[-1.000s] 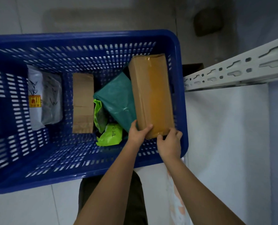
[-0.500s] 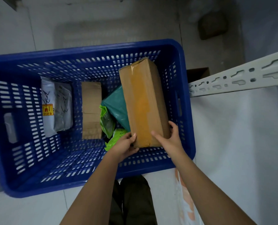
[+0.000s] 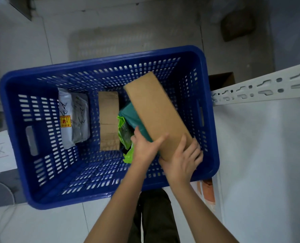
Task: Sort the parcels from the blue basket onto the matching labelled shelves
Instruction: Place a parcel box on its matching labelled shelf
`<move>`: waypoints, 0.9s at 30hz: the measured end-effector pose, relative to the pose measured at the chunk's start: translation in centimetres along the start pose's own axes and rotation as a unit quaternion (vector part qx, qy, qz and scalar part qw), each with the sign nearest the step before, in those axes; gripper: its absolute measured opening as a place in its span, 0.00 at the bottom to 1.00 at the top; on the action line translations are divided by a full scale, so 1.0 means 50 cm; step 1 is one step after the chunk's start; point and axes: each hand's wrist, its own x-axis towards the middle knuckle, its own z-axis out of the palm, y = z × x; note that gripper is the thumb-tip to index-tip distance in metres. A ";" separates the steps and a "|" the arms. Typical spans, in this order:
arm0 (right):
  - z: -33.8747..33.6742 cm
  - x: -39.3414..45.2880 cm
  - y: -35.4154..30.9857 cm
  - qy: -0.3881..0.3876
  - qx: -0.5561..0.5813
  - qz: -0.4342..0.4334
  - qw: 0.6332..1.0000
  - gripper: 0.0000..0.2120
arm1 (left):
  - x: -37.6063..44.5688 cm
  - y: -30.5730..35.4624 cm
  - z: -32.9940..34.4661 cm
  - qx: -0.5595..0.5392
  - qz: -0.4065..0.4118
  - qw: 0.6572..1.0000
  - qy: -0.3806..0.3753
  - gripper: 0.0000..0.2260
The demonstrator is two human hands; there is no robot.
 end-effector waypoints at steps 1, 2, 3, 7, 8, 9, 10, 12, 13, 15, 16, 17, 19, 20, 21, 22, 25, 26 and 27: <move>0.002 -0.009 -0.006 0.011 -0.009 -0.015 1.000 0.51 | -0.010 0.011 0.014 0.016 0.013 0.999 0.028 0.51; 0.001 -0.017 -0.011 0.025 -0.012 -0.034 0.999 0.47 | -0.016 0.023 0.028 0.030 0.011 0.998 0.055 0.53; -0.003 -0.026 -0.018 0.045 -0.009 -0.051 0.998 0.42 | -0.018 0.035 0.041 0.032 -0.011 0.996 0.077 0.55; -0.003 -0.057 -0.035 0.052 -0.011 -0.095 0.994 0.40 | 0.003 0.075 0.052 -0.011 -0.156 0.980 0.121 0.60; -0.001 -0.059 -0.036 0.051 -0.008 -0.101 0.994 0.42 | 0.010 0.081 0.046 -0.012 -0.168 0.978 0.120 0.59; -0.001 -0.058 -0.038 0.053 0.000 -0.109 0.993 0.42 | 0.016 0.084 0.039 -0.010 -0.173 0.978 0.118 0.59; -0.003 -0.056 -0.038 0.055 0.010 -0.122 0.991 0.41 | 0.021 0.083 0.031 -0.010 -0.173 0.978 0.117 0.58; -0.012 -0.056 -0.035 0.051 0.059 -0.157 0.984 0.41 | 0.030 0.070 0.008 -0.018 -0.150 0.981 0.119 0.57; -0.021 -0.057 -0.032 0.039 0.107 -0.162 0.980 0.41 | 0.034 0.057 -0.007 -0.033 -0.129 0.984 0.116 0.56; -0.045 -0.053 -0.020 -0.002 0.209 -0.112 0.971 0.39 | 0.032 0.025 -0.044 -0.097 -0.092 0.988 0.081 0.54; -0.060 -0.049 -0.012 -0.032 0.248 -0.079 0.965 0.39 | 0.027 0.003 -0.065 -0.135 -0.076 0.987 0.053 0.53; -0.077 -0.043 -0.003 -0.069 0.281 -0.062 0.955 0.41 | 0.020 -0.018 -0.087 -0.163 -0.056 0.985 0.031 0.52; -0.116 -0.030 0.013 -0.144 0.332 -0.064 0.930 0.43 | 0.000 -0.051 -0.131 -0.175 -0.021 0.984 0.009 0.51; -0.135 -0.026 0.018 -0.167 0.336 -0.074 0.924 0.43 | -0.010 -0.063 -0.152 -0.169 -0.010 0.986 0.000 0.52; -0.151 -0.024 0.021 -0.187 0.341 -0.077 0.918 0.43 | -0.021 -0.074 -0.172 -0.162 -0.006 0.987 -0.017 0.54; -0.167 -0.023 0.020 -0.216 0.359 -0.062 0.906 0.43 | -0.033 -0.079 -0.190 -0.162 -0.008 0.986 -0.044 0.55; -0.198 -0.022 0.011 -0.345 0.441 0.013 0.828 0.48 | -0.070 -0.084 -0.234 -0.197 -0.012 0.970 -0.145 0.55; -0.209 -0.025 0.008 -0.383 0.454 0.021 0.804 0.49 | -0.084 -0.082 -0.244 -0.199 -0.011 0.965 -0.170 0.55; -0.213 -0.026 0.007 -0.413 0.466 0.023 0.782 0.50 | -0.091 -0.082 -0.249 -0.198 -0.005 0.961 -0.191 0.56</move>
